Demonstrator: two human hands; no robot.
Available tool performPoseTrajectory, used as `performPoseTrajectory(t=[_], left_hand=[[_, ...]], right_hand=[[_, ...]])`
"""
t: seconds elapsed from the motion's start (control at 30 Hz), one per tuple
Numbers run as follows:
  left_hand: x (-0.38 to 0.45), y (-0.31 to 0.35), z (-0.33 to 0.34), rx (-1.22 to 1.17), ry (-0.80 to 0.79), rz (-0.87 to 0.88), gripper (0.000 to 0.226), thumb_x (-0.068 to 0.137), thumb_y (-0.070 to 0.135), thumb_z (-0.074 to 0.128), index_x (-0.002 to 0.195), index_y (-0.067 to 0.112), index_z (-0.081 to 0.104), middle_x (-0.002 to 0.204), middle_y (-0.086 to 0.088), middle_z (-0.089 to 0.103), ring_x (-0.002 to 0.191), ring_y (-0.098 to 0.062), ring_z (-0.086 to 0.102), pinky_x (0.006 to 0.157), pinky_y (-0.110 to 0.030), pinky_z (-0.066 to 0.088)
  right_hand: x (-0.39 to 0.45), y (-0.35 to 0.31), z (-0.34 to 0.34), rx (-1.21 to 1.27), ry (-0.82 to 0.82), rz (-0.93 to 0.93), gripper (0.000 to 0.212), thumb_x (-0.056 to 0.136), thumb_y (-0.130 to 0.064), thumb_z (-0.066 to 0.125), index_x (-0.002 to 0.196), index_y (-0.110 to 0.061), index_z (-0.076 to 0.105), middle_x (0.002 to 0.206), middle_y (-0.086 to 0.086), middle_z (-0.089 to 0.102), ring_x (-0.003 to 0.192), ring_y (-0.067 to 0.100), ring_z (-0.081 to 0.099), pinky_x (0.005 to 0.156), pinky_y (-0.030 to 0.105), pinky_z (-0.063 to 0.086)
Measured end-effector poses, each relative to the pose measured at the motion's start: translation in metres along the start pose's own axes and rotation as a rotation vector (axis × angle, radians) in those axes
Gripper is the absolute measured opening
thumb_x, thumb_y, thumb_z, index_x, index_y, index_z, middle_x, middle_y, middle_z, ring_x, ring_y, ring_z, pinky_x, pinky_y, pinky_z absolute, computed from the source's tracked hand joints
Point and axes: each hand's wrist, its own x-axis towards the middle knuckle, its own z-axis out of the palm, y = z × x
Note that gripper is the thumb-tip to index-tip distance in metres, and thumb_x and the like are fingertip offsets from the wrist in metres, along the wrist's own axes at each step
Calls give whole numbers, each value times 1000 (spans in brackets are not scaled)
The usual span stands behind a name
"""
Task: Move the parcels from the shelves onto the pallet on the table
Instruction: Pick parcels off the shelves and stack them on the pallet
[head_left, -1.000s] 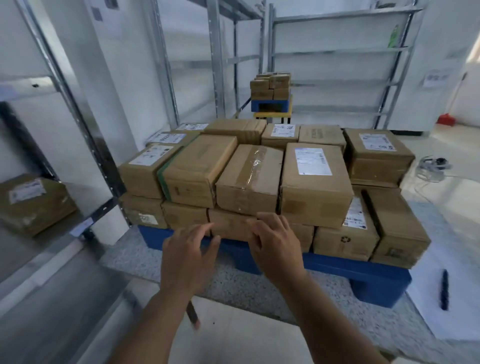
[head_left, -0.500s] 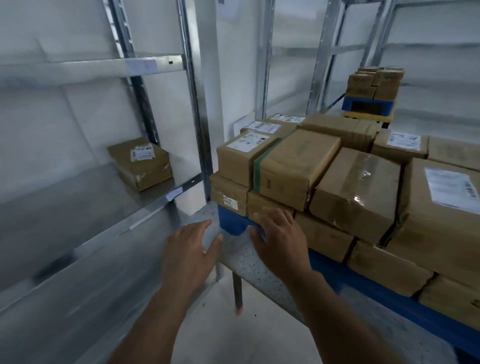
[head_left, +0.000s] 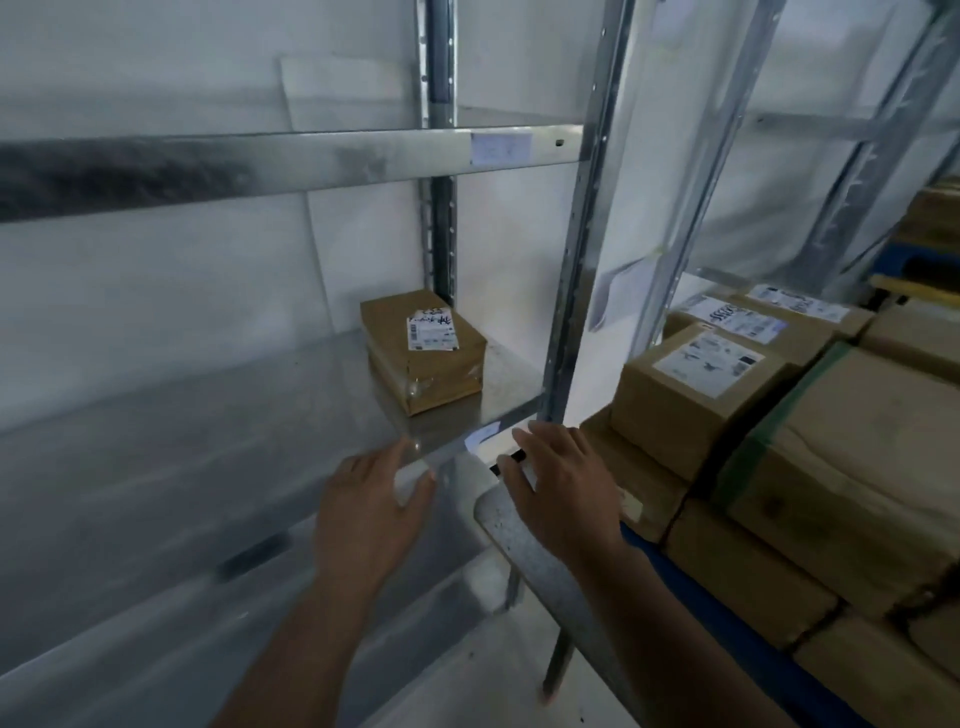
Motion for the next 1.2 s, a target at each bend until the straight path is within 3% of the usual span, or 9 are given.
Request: performPoseTrajectory(t=[0.17,0.3,0.4,0.47,0.6,0.73,0.97,1.07,1.2], left_hand=[[58,-40,-1,7,-10,-38,60,82,56,41,119,13,61,112,-11,67,99,-32,61,83,-38,48],[96,-63,5,24,9,-42,68,81,57,36,121,8,60,112,-15,67,99,-35,62,81,-39,49],[124,-68,10,23,-44,-120,80,78,65,28,134,12,48,130,-13,57,117,-32,51,93,-38,43],[141,-66,16,22,-76,-156,74,85,65,35,141,17,38,139,-9,49,126,-28,42,99,-36,37],[166,-60,27,11,-107,-207,62,93,52,39,146,22,27,145,-5,40,131,-24,35,101,-35,34],[184,-57,41,8,-163,-284,64,93,55,36,147,23,23,147,-4,37,133,-23,34,102,-37,35],[216,-53,69,-91,-309,-457,63,91,64,30,140,24,35,139,-7,48,120,-26,50,98,-42,43],[219,-50,73,-145,-365,-475,56,94,58,32,138,23,38,135,-7,52,119,-27,52,96,-38,41],[218,-50,67,-296,-374,-534,50,96,45,41,141,25,36,140,-3,48,125,-24,47,100,-35,37]], right_hand=[[66,-19,41,13,-4,-31,45,87,-40,43,104,-7,69,102,10,70,91,27,66,70,35,55],[105,-19,68,-4,-4,-21,30,86,-29,57,102,-6,68,99,10,70,88,26,65,66,34,54],[126,-8,84,-28,-8,-18,29,83,-21,67,106,-5,67,101,11,70,90,28,65,65,32,53],[139,2,92,-37,-23,-14,32,83,-18,68,111,-3,65,104,14,69,94,31,64,68,34,53],[165,18,105,-35,-84,61,38,92,-21,58,125,-3,56,120,17,62,109,32,57,78,37,50],[192,28,117,46,-190,173,40,98,-31,45,131,-10,47,129,12,54,116,26,50,84,35,45],[229,43,142,236,-401,404,38,100,-35,32,116,-8,52,110,13,60,97,27,57,81,37,46],[233,44,150,317,-429,465,24,99,-28,34,103,-10,49,94,8,61,78,20,57,68,33,45],[230,42,146,463,-479,558,11,96,-20,41,101,-12,37,84,2,56,66,13,55,57,28,47]])
